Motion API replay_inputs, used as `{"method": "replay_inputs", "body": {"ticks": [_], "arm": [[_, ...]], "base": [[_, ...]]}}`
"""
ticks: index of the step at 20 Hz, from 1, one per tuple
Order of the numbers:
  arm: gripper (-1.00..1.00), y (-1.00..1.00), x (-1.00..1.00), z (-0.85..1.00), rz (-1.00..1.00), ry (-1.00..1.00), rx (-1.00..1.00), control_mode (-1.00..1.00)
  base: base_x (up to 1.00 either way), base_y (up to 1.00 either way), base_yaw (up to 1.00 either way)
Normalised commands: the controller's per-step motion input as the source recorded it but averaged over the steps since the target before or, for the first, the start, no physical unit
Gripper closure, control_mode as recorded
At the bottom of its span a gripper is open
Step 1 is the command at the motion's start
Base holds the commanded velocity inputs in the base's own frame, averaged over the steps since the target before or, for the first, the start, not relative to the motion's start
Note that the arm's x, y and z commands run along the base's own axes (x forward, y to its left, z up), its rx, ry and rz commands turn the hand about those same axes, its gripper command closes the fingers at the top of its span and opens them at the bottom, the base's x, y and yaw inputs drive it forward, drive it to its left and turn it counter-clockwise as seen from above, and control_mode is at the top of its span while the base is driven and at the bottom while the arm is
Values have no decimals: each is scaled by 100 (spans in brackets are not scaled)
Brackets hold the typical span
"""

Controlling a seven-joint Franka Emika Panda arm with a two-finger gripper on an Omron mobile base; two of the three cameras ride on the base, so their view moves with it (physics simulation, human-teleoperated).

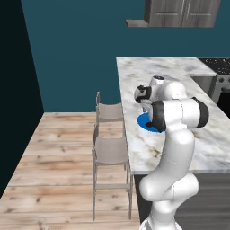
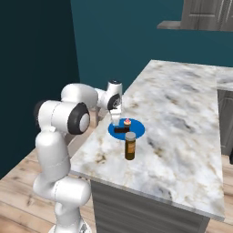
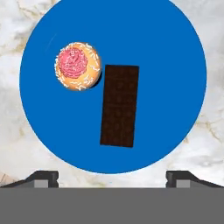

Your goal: Take the cinnamon bottle from the cabinet and place it on the dining table, next to the plate with the cupcake. Then take the chocolate from the dining counter and place it on the cupcake plate.

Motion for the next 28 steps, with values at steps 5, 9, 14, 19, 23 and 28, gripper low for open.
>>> {"method": "replay_inputs", "body": {"ticks": [5, 9, 14, 19, 23, 28], "arm": [[-100, 53, -33, 100, -2, 0, -3, -100], [-100, 80, -58, 79, 0, 0, -10, -100], [-100, 100, -78, 51, 6, -2, -21, -100], [-100, 91, -98, 25, 16, -15, -24, -100], [-100, 43, -100, 7, 30, -17, -15, -100], [-100, 1, -90, 0, 32, -10, -3, -100]], "base": [[0, 0, 0], [0, 0, 0], [0, 0, 0], [0, 0, 0], [0, 0, 0], [0, 0, 0]]}}
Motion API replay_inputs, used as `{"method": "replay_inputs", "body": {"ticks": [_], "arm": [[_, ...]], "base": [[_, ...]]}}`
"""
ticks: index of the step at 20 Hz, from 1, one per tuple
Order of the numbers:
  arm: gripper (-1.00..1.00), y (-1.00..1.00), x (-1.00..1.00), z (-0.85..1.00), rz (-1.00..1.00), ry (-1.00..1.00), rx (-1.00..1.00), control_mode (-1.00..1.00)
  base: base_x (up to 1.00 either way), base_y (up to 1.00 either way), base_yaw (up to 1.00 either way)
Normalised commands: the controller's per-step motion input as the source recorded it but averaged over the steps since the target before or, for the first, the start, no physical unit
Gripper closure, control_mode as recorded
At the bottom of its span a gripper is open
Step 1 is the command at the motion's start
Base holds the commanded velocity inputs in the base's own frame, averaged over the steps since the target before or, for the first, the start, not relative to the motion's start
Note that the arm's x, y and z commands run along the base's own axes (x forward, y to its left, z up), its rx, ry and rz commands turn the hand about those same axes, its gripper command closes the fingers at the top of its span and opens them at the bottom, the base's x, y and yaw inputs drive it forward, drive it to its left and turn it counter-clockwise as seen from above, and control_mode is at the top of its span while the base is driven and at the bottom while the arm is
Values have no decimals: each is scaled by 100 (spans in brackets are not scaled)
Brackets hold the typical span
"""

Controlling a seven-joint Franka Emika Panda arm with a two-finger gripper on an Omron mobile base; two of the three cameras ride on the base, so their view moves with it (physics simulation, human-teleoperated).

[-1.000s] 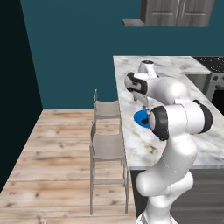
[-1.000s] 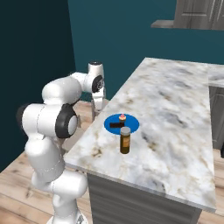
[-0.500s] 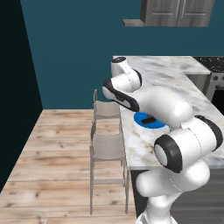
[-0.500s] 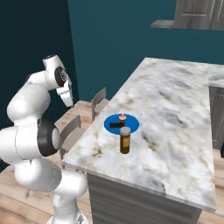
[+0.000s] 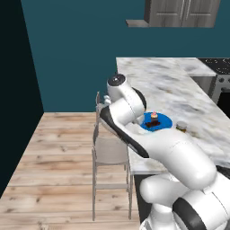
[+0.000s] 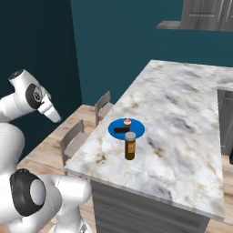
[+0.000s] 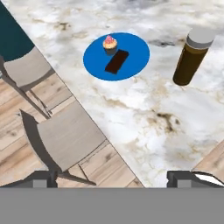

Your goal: Take the cinnamon bottle from the cabinet and place it on the dining table, next to the plate with the cupcake. Then take the chocolate from the dining counter and place it on the cupcake plate.

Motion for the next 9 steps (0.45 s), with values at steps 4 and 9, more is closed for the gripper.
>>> {"method": "replay_inputs", "body": {"ticks": [4, 9], "arm": [[-100, 0, -34, 0, 19, -1, 0, -100], [-100, -2, 0, 0, 7, 0, 0, -100]], "base": [[0, 0, 0], [0, 0, 0]]}}
